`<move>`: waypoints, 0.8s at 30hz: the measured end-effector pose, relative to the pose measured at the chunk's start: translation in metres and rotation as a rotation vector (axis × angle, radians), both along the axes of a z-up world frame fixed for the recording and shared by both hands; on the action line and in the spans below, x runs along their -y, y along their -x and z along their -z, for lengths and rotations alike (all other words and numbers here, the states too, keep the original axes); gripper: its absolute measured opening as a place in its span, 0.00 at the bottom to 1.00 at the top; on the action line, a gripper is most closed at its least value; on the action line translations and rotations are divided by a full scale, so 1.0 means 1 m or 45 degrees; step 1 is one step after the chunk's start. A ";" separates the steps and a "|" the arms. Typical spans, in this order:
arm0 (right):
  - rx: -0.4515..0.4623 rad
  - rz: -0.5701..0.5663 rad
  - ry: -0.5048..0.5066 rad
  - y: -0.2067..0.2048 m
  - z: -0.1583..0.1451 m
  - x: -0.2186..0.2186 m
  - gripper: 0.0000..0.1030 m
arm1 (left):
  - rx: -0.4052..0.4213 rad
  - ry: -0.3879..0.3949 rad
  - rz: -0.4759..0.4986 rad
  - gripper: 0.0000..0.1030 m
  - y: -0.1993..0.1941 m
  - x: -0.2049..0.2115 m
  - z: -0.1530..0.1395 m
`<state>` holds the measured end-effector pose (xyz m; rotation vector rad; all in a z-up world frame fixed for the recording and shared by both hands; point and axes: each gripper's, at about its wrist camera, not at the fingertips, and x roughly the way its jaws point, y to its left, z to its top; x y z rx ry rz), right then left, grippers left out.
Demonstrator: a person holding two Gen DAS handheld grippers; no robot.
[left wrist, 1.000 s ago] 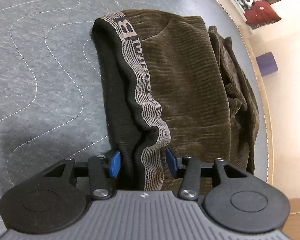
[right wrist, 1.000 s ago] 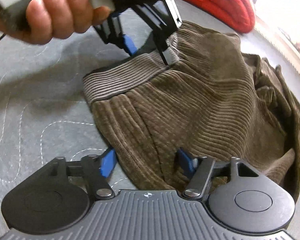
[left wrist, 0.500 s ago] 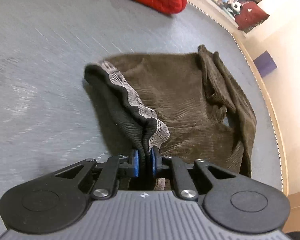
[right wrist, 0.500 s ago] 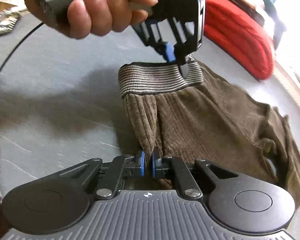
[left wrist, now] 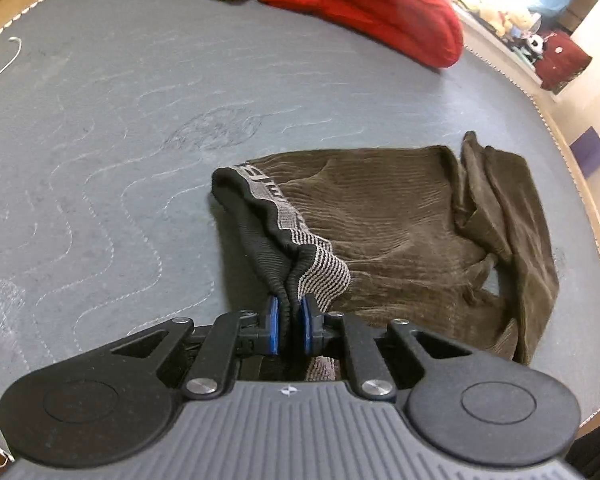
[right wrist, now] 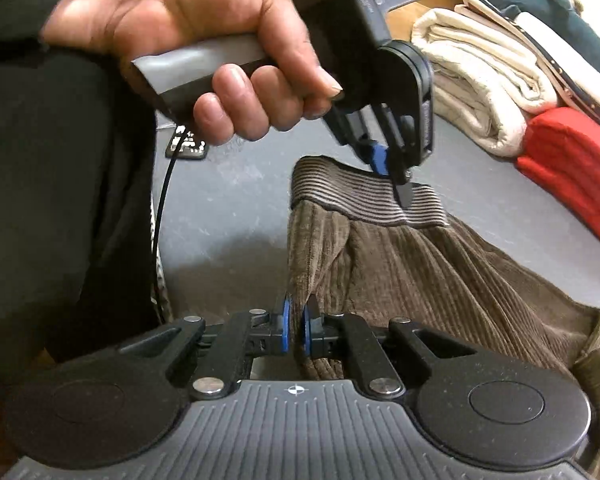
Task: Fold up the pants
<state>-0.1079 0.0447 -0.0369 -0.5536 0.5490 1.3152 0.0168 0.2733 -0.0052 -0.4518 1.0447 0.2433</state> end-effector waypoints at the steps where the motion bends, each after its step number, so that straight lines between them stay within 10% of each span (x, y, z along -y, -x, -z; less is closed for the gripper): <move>1: 0.007 0.026 0.012 0.003 0.003 -0.003 0.10 | -0.023 -0.023 0.003 0.16 0.000 0.004 0.001; 8: -0.205 0.288 0.022 -0.054 -0.004 0.020 0.34 | 0.032 -0.332 0.081 0.42 -0.008 0.048 -0.017; 18: -0.146 0.918 -0.314 -0.177 -0.084 0.171 0.39 | 0.304 -0.374 0.189 0.47 -0.037 0.095 -0.037; 24: -0.014 1.145 -0.214 -0.241 -0.079 0.225 0.40 | 0.310 -0.274 0.294 0.62 -0.064 0.118 -0.034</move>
